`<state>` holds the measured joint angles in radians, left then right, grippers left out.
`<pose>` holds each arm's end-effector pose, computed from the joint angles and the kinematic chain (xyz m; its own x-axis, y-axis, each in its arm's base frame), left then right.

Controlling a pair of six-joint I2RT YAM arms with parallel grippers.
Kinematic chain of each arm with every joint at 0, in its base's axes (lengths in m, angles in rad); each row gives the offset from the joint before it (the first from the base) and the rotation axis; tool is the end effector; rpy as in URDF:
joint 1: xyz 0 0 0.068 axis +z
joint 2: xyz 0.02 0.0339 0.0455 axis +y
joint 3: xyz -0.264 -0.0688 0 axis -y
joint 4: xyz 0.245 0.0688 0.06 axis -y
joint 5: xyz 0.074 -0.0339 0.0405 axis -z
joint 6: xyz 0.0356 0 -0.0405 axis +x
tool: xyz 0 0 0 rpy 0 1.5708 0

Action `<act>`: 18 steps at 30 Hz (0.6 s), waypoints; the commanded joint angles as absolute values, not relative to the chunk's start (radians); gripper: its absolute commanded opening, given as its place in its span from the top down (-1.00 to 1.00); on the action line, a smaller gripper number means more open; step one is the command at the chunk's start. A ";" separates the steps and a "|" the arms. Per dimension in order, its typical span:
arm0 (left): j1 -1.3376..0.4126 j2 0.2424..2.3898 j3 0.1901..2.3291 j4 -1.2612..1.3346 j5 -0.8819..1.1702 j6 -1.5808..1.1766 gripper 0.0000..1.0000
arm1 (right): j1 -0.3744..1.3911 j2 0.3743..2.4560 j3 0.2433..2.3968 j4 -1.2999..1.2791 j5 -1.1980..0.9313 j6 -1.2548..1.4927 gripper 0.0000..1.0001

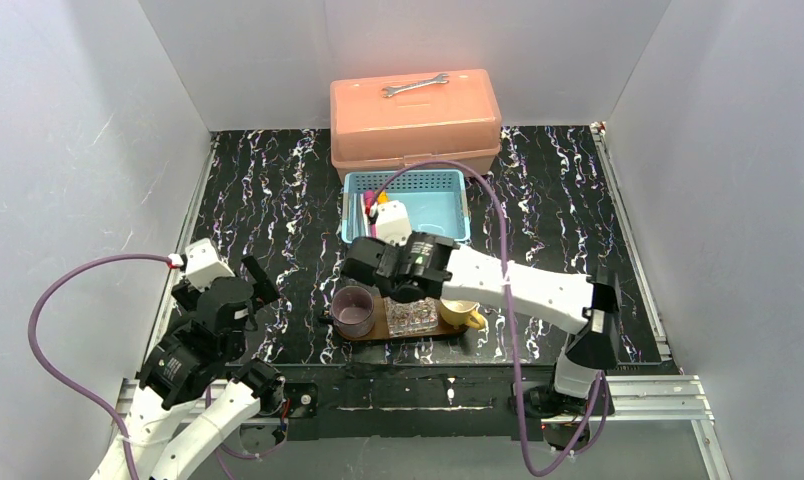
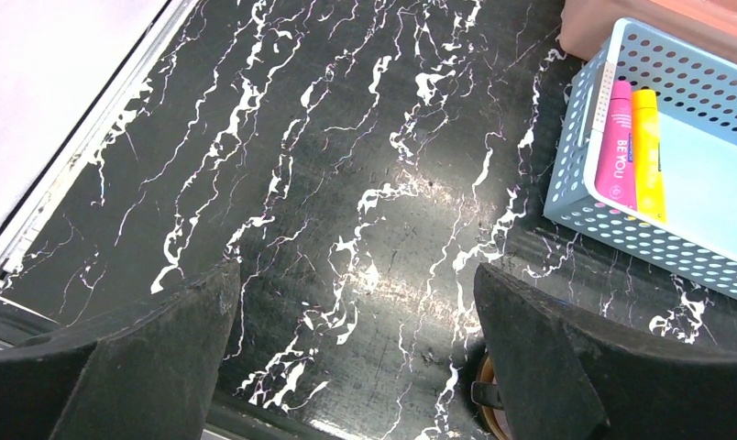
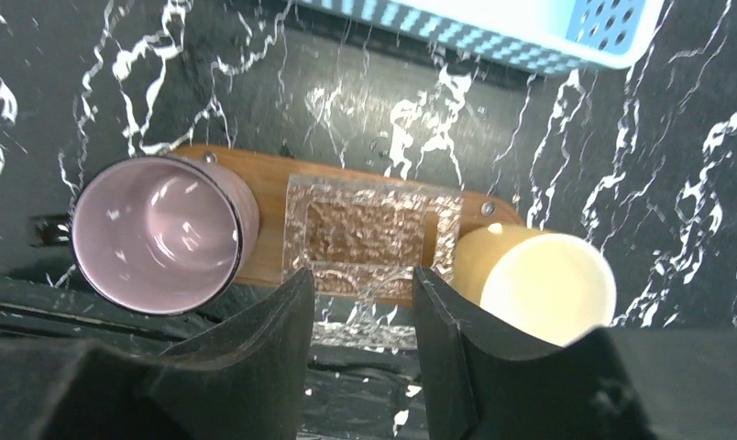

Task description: Prepare toiletry sets of a toothbrush and toothpaste on the tray

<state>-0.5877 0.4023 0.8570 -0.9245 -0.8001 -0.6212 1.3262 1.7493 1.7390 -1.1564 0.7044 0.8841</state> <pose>0.0632 -0.0114 0.3336 -0.2213 -0.3397 -0.9141 -0.3381 0.9059 -0.2548 0.1077 0.3362 0.3378 -0.6652 -0.2318 -0.7097 -0.2574 0.9635 -0.0734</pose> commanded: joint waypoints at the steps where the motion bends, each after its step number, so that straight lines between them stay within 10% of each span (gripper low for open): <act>1: -0.591 0.434 0.856 -0.938 -0.806 -0.609 -0.99 | 1.263 1.677 1.781 -1.054 0.743 0.741 -0.04; 18: -0.591 0.436 0.828 -0.852 -0.634 -0.481 -0.99 | 0.954 1.746 1.780 -0.722 0.455 0.323 -0.17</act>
<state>-0.5877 0.4286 0.8406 -0.8837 -0.6823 -0.5289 1.0054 1.6989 1.7458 -0.8448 0.5415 0.4534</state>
